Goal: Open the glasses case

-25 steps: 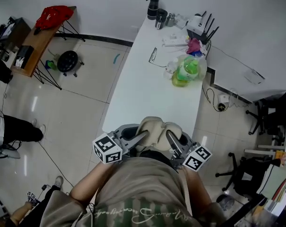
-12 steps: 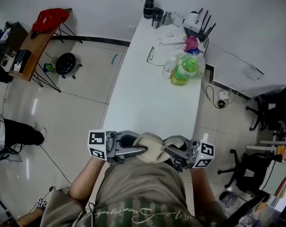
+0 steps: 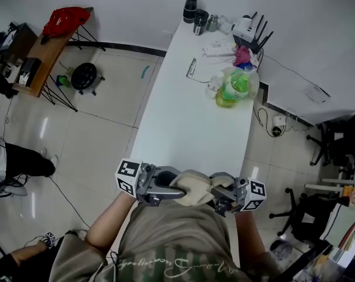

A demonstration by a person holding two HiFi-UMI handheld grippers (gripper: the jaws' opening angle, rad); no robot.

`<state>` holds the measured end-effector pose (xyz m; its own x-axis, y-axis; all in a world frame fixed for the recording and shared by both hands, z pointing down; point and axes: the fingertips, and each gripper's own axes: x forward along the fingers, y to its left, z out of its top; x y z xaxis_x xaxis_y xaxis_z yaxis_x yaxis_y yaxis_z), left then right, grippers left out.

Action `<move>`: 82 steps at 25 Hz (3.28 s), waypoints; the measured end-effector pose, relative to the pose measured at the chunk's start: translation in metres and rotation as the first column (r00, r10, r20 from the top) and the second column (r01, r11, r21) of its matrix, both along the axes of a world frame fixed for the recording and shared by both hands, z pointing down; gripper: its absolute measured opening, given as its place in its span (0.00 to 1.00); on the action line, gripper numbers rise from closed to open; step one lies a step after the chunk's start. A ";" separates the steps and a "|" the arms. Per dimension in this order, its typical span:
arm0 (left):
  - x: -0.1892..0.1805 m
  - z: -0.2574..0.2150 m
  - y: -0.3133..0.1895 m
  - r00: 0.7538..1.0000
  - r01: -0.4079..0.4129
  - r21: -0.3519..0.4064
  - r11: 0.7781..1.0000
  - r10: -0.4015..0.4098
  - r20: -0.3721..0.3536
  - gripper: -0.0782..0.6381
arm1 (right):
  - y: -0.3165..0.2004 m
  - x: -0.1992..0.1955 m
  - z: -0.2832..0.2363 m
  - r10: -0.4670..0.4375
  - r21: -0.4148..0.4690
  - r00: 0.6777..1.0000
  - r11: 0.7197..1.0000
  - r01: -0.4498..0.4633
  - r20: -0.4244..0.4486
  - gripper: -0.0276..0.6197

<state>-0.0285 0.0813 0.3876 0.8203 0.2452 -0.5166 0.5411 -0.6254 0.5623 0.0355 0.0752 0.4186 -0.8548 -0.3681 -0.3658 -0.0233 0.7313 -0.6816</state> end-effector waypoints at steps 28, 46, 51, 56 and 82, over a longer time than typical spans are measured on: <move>-0.046 0.083 -0.060 0.808 0.433 0.277 0.857 -0.506 0.301 0.31 | -0.136 0.075 0.199 0.321 -0.333 0.710 0.714 -0.616 -0.627 0.12; -0.052 0.070 -0.046 0.855 0.436 0.166 0.885 -0.464 0.232 0.30 | -0.206 0.101 0.381 0.027 -0.555 0.662 0.521 -0.649 -0.749 0.12; -0.052 0.074 -0.054 0.867 0.419 0.133 0.898 -0.439 0.234 0.30 | -0.209 0.096 0.389 0.014 -0.553 0.642 0.496 -0.670 -0.766 0.12; -0.041 0.072 -0.064 0.873 0.418 0.137 0.898 -0.439 0.213 0.31 | -0.208 0.109 0.374 0.029 -0.456 0.569 0.565 -0.688 -0.822 0.22; -0.036 0.106 -0.035 0.881 0.202 0.679 0.706 -0.433 0.188 0.12 | -0.043 -0.038 0.141 0.373 -0.038 0.676 0.860 -0.510 -0.636 0.22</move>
